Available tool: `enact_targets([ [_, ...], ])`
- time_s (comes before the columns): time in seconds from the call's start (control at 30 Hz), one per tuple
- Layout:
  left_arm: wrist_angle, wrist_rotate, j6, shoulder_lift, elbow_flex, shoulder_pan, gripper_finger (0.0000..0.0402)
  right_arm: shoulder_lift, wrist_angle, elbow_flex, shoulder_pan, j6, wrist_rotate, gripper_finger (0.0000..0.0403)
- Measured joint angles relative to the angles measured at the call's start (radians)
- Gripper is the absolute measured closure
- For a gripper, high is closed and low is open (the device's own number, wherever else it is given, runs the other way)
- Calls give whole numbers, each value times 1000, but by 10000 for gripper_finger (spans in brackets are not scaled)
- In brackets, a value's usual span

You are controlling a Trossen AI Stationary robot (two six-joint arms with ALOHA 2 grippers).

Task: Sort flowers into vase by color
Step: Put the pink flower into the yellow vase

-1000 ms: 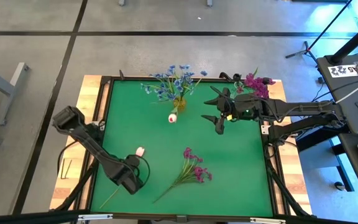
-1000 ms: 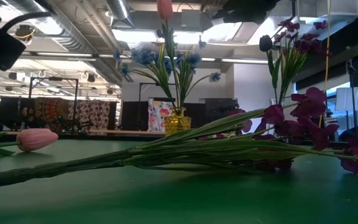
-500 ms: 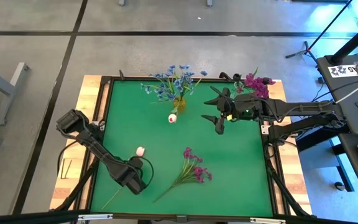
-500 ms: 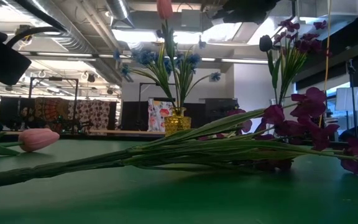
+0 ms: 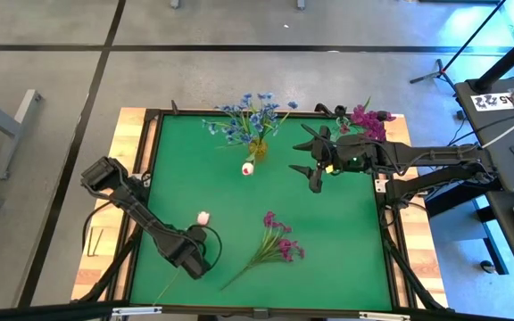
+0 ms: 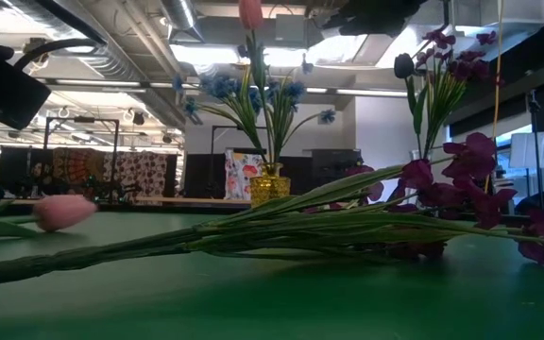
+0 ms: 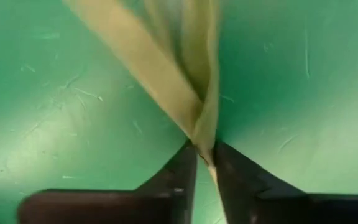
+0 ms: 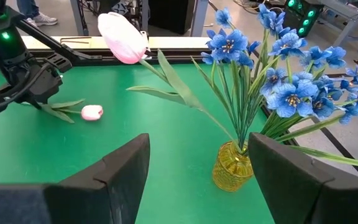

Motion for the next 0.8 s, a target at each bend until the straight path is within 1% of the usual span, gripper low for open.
enact_targets([
  [0.1, -4, -2, 3, -3, 0, 6, 386, 0, 0, 0, 0, 0, 0, 132],
  [0.13, -5, -4, 4, -6, -1, 9, 392, 0, 0, 0, 0, 0, 0, 132],
  [0.2, -16, -27, 6, -18, -4, 16, 394, 0, 0, 0, 0, 0, 0, 132],
  [0.4, -73, -189, 3, -122, 7, 30, 398, -7, -5, 0, 0, -7, 0, 132],
  [0.5, -69, -312, 5, -199, 8, 29, 399, -32, -13, 0, 0, -7, 0, 132],
  [0.63, -49, -513, 24, -304, 8, 30, 401, -73, -7, 0, 0, -7, -5, 132],
  [0.7, -8, -601, 76, -351, 8, 29, 401, -86, 7, 0, 0, -7, -40, 132],
  [0.8, 94, -716, 201, -418, 9, 30, 401, -92, 34, 2, 0, -7, -117, 132],
])
